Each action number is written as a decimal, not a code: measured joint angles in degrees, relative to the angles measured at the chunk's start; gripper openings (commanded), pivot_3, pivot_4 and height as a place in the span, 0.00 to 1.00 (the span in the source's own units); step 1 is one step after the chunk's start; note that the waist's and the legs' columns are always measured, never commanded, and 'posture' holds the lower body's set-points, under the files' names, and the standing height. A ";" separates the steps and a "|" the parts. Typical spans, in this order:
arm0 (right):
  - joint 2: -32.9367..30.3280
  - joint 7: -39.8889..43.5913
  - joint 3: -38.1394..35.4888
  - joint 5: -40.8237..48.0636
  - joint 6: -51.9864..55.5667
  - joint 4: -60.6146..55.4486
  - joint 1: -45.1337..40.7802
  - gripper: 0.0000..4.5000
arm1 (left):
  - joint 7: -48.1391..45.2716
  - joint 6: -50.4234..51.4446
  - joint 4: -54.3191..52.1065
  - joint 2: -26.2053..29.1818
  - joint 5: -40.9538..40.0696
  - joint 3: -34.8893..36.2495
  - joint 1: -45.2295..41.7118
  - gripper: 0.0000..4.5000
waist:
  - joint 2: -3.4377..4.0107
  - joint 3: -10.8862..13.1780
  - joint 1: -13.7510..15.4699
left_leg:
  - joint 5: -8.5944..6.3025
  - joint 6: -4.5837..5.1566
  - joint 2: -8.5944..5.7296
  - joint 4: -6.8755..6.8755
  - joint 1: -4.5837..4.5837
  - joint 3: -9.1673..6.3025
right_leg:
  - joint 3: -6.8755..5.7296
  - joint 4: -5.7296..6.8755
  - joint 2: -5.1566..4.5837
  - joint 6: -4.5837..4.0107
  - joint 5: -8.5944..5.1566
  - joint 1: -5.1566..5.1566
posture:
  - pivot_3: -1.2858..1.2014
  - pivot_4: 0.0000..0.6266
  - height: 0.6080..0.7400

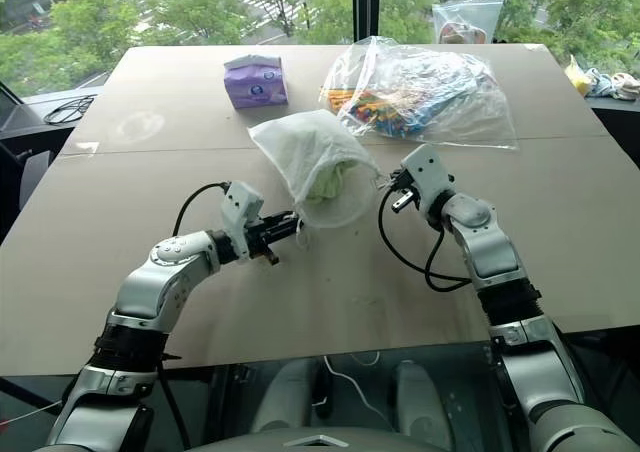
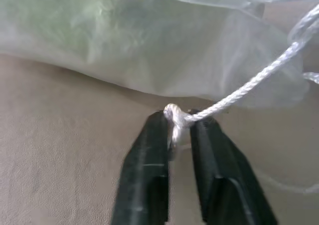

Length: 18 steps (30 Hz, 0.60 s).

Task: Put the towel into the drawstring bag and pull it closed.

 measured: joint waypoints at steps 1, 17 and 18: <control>0.03 -0.02 0.00 -0.01 0.00 0.00 0.02 0.00 | 0.59 -0.78 0.30 -0.63 0.27 0.26 0.00 0.02 | 0.00 0.00 0.02 | 0.00 0.00 0.00 0.00 0.00 0.00 | 0.00 0.00 0.00 0.00 0.00 0.00 | 0.52 0.24 1.00; 0.06 -0.38 -0.07 -1.33 -1.30 0.37 0.16 0.00 | 28.68 -24.08 8.08 -11.45 15.15 8.97 -1.28 0.02 | 0.00 -0.01 0.17 | 0.01 0.01 -0.02 0.02 0.00 0.11 | 0.00 0.01 0.02 0.03 0.01 0.02 | 0.52 0.24 1.00; 0.09 -0.38 -0.07 -1.40 -1.43 0.37 0.16 0.00 | 30.89 -25.44 8.86 -11.65 16.65 9.02 -1.78 0.02 | -0.01 -0.01 0.24 | 0.00 0.01 -0.02 0.02 0.00 0.12 | 0.00 0.01 0.02 0.03 0.01 0.03 | 0.52 0.24 1.00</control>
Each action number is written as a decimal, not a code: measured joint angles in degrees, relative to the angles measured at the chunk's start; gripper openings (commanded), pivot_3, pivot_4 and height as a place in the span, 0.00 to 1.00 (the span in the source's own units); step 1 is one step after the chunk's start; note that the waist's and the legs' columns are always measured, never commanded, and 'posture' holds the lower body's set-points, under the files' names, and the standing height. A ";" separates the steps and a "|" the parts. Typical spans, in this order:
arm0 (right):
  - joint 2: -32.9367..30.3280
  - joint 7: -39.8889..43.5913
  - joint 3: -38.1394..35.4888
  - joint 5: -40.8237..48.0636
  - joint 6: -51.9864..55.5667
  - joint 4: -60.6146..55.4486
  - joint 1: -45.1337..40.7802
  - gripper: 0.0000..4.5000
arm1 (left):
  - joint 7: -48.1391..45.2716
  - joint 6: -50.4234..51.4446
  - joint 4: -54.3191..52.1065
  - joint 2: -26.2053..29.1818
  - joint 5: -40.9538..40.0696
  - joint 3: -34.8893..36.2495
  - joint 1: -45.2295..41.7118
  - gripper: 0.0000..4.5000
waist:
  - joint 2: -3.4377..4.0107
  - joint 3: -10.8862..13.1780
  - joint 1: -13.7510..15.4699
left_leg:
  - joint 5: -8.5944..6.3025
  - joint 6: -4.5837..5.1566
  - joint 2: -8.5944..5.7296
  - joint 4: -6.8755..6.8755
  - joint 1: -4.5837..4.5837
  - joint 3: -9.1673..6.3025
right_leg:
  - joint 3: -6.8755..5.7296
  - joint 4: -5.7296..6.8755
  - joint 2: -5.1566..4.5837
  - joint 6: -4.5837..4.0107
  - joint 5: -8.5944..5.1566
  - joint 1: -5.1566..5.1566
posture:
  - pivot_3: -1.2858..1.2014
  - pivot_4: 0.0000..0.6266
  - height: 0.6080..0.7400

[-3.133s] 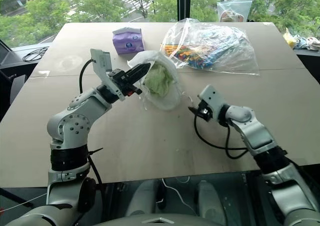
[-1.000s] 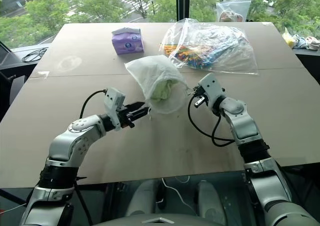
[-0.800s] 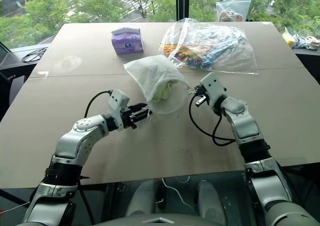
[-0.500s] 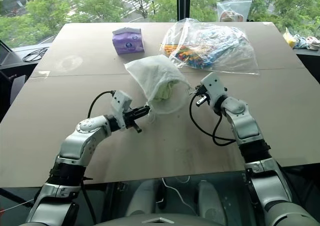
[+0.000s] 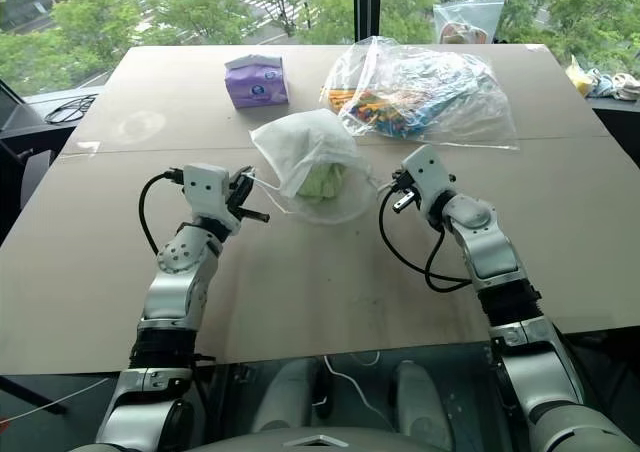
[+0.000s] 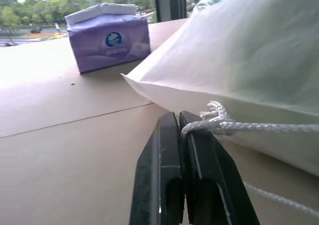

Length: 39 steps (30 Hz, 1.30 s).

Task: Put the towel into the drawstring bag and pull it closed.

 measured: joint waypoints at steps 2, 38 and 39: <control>0.00 0.00 0.00 -0.06 -0.06 0.00 0.00 0.00 | 3.10 -1.33 1.15 -0.02 1.96 0.34 -0.72 0.02 | 0.00 0.00 -0.01 | 0.00 0.00 0.00 0.00 0.00 0.01 | 0.00 0.00 0.00 0.00 0.00 0.00 | 0.52 0.24 1.00; 5.86 -56.40 -31.53 8.84 3.53 17.89 -10.44 0.00 | 37.58 3.14 4.75 -3.27 -2.39 17.16 -2.34 0.02 | 0.02 -0.04 -0.41 | 0.01 -0.02 0.01 0.00 0.07 0.13 | 0.06 0.20 -0.04 0.03 0.02 -0.03 | 0.52 0.24 1.00; 5.86 -56.63 -31.53 8.91 3.53 17.89 -10.44 0.00 | 37.64 3.18 4.75 -3.26 -2.43 17.39 -2.30 0.02 | 0.02 -0.04 -0.40 | 0.01 -0.02 0.01 0.00 0.06 0.12 | 0.06 0.20 -0.04 0.03 0.02 -0.03 | 0.52 0.24 1.00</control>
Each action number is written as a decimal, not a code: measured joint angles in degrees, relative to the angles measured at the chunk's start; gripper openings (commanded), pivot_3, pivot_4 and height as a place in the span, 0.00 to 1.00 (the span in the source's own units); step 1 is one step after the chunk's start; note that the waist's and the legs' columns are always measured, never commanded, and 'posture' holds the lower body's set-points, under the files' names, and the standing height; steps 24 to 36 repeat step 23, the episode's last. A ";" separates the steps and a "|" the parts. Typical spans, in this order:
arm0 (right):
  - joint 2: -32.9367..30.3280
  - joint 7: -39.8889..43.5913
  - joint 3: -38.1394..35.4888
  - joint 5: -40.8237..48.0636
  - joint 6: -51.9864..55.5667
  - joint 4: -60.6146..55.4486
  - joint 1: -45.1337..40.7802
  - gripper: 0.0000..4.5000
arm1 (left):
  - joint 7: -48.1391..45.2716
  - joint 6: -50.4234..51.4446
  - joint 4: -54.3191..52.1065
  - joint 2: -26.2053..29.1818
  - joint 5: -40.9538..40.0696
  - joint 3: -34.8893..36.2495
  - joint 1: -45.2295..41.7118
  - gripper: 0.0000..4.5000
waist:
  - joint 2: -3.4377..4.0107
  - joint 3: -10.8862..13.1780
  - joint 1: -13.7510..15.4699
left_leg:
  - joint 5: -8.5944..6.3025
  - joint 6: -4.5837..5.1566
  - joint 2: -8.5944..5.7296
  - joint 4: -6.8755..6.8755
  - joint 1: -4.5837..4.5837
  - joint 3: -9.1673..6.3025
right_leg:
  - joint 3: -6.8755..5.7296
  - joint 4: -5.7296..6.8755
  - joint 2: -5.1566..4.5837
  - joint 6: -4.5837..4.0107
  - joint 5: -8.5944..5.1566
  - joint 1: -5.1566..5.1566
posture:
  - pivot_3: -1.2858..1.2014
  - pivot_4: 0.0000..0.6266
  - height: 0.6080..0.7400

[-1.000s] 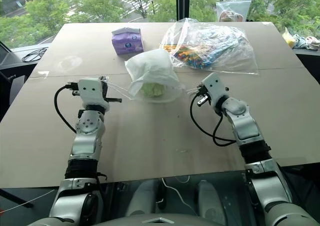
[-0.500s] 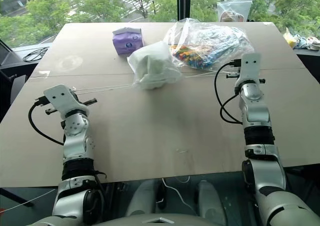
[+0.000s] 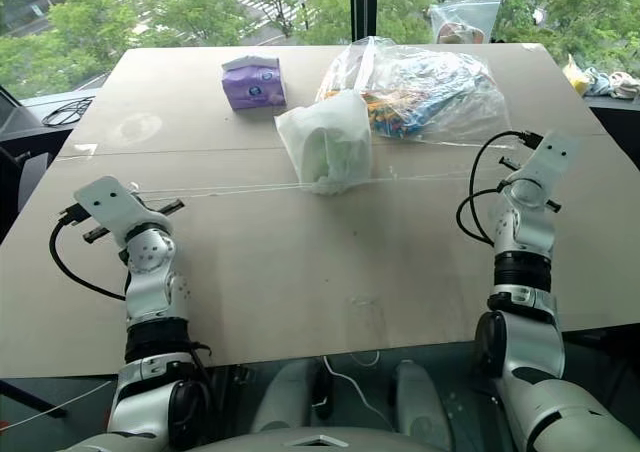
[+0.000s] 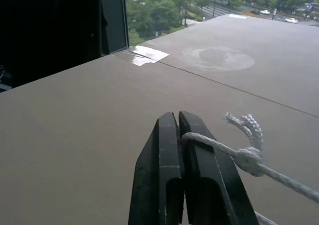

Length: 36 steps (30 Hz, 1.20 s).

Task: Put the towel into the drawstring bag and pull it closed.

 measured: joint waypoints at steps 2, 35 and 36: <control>-0.01 -1.02 0.00 0.16 -0.03 0.00 0.00 0.00 | 0.22 0.11 0.00 0.01 -0.41 0.07 0.02 0.02 | 0.00 0.00 0.02 | 0.00 0.00 0.00 0.00 0.00 0.00 | 0.00 0.00 0.00 0.00 0.00 0.00 | 0.52 0.24 1.00; -31.96 88.06 24.50 8.03 -10.39 -21.73 28.49 0.75 | -68.80 19.14 -22.48 30.07 -15.63 -17.11 20.58 0.67 | 0.11 0.03 -1.14 | -0.19 -0.23 0.31 -0.16 0.24 -0.31 | 0.02 -0.27 -0.14 -0.32 -0.11 0.03 | 0.52 0.24 1.00; -31.96 88.06 24.50 8.03 -10.39 -21.73 28.49 0.75 | -68.80 19.14 -22.48 30.07 -15.63 -17.11 20.58 0.67 | 0.11 0.03 -1.14 | -0.19 -0.23 0.31 -0.16 0.24 -0.31 | 0.02 -0.27 -0.14 -0.32 -0.11 0.03 | 0.52 0.24 1.00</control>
